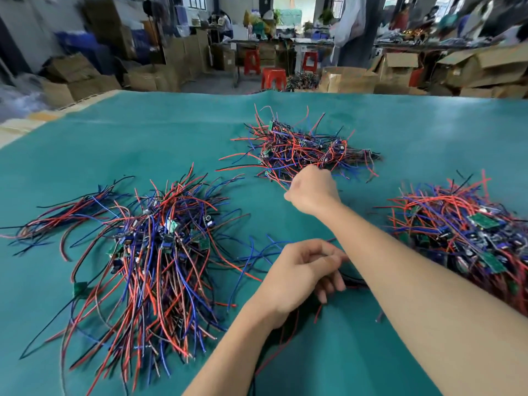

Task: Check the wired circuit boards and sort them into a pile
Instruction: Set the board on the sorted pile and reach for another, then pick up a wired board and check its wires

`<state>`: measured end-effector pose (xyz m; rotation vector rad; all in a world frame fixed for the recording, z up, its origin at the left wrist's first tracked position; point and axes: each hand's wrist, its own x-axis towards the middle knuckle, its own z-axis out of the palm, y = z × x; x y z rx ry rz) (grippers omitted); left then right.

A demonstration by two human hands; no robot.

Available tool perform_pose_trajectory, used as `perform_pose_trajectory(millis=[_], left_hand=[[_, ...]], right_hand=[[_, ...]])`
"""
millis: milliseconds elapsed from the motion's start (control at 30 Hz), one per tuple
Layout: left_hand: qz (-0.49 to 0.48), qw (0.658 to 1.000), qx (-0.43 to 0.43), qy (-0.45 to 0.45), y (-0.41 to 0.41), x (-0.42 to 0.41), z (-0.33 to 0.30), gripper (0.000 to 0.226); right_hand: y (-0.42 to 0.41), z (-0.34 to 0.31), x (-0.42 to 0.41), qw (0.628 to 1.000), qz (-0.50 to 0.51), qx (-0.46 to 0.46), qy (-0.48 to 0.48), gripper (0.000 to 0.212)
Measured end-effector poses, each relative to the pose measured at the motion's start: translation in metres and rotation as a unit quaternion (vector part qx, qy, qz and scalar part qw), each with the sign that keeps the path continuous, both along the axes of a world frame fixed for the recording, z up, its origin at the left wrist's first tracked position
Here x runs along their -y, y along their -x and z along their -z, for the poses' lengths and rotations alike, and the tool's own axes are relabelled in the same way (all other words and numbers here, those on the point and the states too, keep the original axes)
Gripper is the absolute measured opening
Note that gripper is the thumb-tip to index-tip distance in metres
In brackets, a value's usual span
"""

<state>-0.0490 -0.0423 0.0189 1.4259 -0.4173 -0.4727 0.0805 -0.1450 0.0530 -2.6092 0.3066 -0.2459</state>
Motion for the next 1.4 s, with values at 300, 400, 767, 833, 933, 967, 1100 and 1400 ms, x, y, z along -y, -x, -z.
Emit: perform_pose_trajectory(millis=[300, 400, 767, 833, 933, 967, 1100, 1400], left_hand=[[-0.125, 0.959, -0.177, 0.184, -0.009, 0.001, -0.002, 0.030], [-0.130, 0.957, -0.183, 0.183, -0.010, 0.002, -0.001, 0.037], [-0.106, 0.983, -0.113, 0.097, -0.007, 0.002, 0.004, 0.019], [-0.111, 0.983, -0.110, 0.093, -0.007, 0.001, 0.003, 0.026], [-0.080, 0.987, -0.106, 0.092, -0.005, -0.001, 0.001, 0.031], [-0.061, 0.990, -0.096, 0.087, -0.004, -0.002, 0.001, 0.030], [-0.012, 0.997, -0.058, 0.056, -0.001, -0.002, -0.002, 0.024], [0.036, 0.999, 0.009, 0.020, 0.003, -0.002, -0.002, 0.026]], right_hand=[[0.124, -0.016, 0.055, 0.912, -0.061, -0.007, -0.406, 0.017], [0.154, -0.009, 0.064, 0.893, -0.131, -0.097, -0.419, 0.013], [0.158, 0.012, 0.051, 0.919, -0.152, -0.089, -0.354, 0.032], [0.154, 0.015, 0.053, 0.926, -0.089, -0.027, -0.366, 0.032], [0.150, 0.016, 0.054, 0.880, -0.066, 0.013, -0.471, 0.020], [0.150, 0.016, 0.053, 0.859, -0.069, 0.021, -0.508, 0.021], [0.150, 0.017, 0.053, 0.795, -0.121, -0.004, -0.594, 0.027], [0.151, 0.020, 0.049, 0.837, -0.107, 0.086, -0.530, 0.026]])
